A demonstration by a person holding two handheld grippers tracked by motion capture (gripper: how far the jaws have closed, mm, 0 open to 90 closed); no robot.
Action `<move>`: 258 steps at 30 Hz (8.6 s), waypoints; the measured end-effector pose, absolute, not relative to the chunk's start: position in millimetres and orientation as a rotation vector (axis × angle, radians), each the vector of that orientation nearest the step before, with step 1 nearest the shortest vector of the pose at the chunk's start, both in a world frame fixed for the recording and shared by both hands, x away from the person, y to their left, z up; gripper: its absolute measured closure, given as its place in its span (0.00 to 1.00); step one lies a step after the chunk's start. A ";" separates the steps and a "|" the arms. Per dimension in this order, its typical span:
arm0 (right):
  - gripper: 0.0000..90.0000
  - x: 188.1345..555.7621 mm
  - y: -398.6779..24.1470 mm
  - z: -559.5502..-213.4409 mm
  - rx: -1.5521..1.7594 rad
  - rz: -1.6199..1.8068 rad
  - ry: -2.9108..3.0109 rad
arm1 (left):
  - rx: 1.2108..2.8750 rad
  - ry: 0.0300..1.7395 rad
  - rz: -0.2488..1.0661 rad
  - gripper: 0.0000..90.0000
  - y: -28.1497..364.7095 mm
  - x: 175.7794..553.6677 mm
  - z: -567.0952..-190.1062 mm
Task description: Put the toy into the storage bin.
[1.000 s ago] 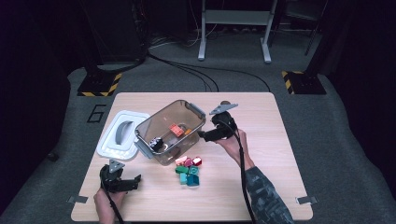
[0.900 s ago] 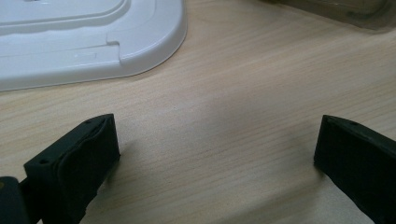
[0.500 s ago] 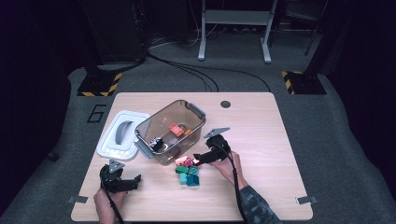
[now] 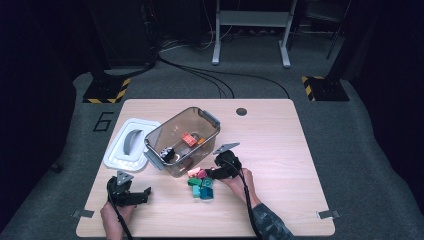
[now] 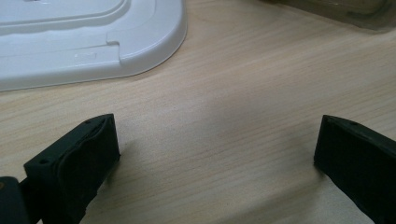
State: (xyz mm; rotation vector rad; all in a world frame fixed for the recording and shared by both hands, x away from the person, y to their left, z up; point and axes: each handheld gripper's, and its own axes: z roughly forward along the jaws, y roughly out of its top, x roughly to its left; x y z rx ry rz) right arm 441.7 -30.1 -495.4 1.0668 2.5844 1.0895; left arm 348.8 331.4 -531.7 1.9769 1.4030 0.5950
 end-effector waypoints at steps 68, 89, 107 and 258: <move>0.66 460.9 -69.6 -482.8 1.108 1.104 2.481 | 1.963 1.408 0.597 0.00 330.6 348.9 -532.1; 0.66 500.0 -98.4 -460.4 1.186 1.112 2.391 | 1.980 1.404 0.593 0.00 331.4 348.8 -531.4; 0.66 529.5 -92.2 -425.8 1.175 1.115 2.342 | 1.985 1.405 0.591 0.00 331.5 348.7 -531.1; 0.74 431.5 -62.2 -500.1 0.983 1.102 2.707 | 1.976 1.404 0.596 0.00 331.3 348.8 -531.7</move>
